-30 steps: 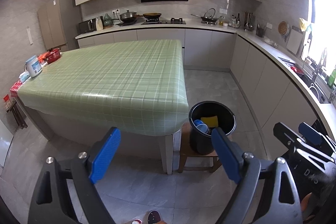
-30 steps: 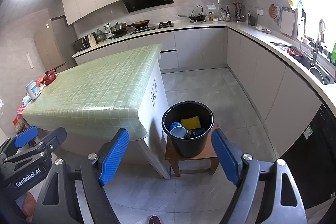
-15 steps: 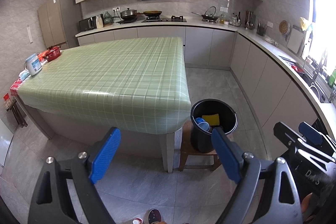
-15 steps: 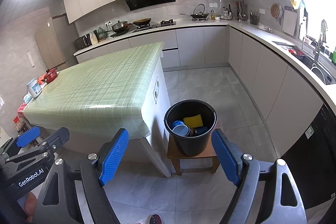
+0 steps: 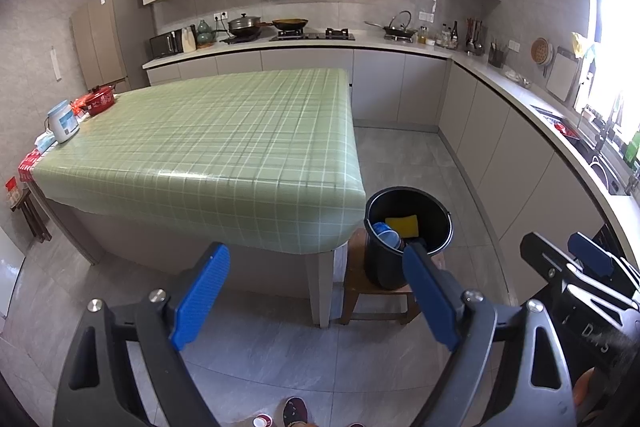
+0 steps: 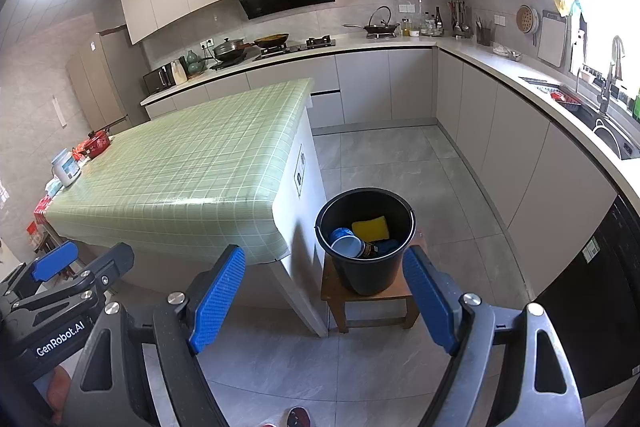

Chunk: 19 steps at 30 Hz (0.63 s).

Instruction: Collect trash

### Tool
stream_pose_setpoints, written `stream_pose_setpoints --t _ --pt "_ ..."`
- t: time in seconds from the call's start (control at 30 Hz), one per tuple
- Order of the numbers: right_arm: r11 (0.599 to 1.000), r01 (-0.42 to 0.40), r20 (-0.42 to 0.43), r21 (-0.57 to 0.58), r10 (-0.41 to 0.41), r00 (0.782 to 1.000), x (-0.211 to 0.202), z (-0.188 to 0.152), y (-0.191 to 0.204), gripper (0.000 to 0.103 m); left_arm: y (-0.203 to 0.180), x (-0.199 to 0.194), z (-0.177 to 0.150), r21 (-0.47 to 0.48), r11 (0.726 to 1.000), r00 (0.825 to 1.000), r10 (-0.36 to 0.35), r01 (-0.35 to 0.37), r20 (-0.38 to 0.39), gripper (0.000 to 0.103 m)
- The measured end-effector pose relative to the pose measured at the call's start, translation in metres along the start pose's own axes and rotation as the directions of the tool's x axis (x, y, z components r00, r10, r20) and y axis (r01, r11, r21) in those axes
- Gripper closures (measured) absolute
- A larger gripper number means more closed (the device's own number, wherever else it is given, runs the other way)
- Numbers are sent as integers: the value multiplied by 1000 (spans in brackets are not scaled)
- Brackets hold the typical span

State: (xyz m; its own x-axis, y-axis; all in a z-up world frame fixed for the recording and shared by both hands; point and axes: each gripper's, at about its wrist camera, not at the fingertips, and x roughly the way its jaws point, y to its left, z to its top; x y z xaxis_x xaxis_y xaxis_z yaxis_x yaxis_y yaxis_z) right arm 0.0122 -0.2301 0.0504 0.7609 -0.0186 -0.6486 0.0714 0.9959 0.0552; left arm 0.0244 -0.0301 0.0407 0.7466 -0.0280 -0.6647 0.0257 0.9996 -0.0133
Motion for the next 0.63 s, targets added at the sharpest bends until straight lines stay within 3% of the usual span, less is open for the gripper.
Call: stream_pose_setpoints --t 0.4,0.63 --pt "1000 0 -2 0 0 1000 0 -1 2 20 -1 6 4 2 1000 1000 -18 18 -16 13" --pt "1000 -1 -1 3 1 1000 -1 -1 2 20 -5 -1 5 16 998 997 -67 66 27 13"
